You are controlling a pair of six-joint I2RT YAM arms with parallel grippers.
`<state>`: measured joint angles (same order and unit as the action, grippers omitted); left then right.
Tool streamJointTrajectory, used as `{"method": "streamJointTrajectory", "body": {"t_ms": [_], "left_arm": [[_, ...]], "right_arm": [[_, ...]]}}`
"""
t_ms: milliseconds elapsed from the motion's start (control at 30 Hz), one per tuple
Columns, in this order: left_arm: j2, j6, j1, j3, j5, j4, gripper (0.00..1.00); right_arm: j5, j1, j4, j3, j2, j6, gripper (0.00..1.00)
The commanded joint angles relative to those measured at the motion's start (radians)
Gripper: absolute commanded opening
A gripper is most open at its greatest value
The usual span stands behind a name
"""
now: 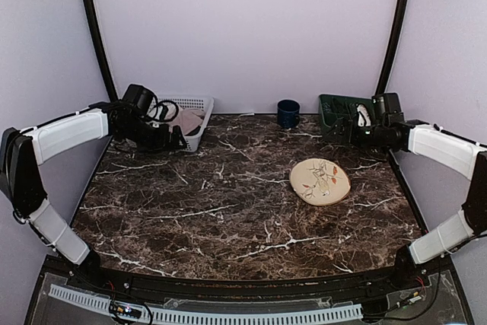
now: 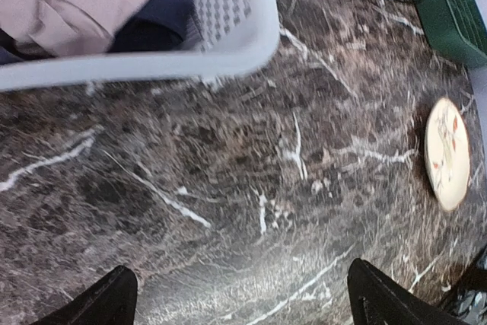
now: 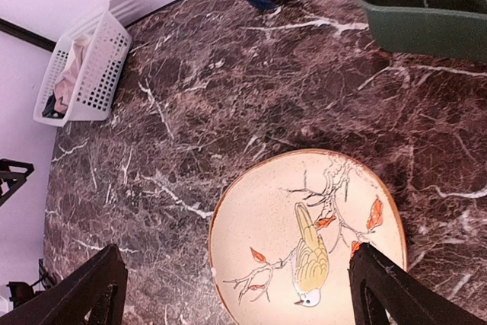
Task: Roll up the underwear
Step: Pick up the underwear from the bin.
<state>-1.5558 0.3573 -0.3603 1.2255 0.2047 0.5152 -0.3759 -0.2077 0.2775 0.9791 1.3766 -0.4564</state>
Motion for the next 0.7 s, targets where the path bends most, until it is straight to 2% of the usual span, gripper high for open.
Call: {"method": "streamJointTrajectory", "body": {"t_ms": [0,100,133,233,367,433,667], "left_arm": [[-0.039,0.071,0.034,0.205,-0.215,0.043,0.99],[-0.169,0.021,0.068,0.389,-0.266,0.118,0.99],[-0.220,-0.003,0.086,0.491,-0.269,0.154,0.99],[-0.346,-0.003,0.169,0.655,-0.169,0.200,0.99],[-0.450,-0.044,0.236,0.772,-0.024,0.139,0.99],[-0.524,-0.055,0.251,0.842,-0.006,0.155,0.99],[-0.688,-0.081,0.276,0.897,0.015,0.125,0.85]], "right_arm": [[0.121,0.011,0.030,0.072,-0.028,-0.013,1.00],[0.124,0.024,0.047,0.077,-0.058,-0.009,1.00],[0.113,0.029,0.034,0.071,-0.067,-0.016,1.00],[0.095,0.037,-0.008,0.037,-0.094,-0.049,1.00],[-0.002,0.052,-0.068,0.021,-0.089,-0.040,1.00],[-0.039,0.054,-0.070,0.042,-0.063,-0.041,1.00],[-0.100,0.058,-0.074,0.099,0.014,-0.075,1.00]]}}
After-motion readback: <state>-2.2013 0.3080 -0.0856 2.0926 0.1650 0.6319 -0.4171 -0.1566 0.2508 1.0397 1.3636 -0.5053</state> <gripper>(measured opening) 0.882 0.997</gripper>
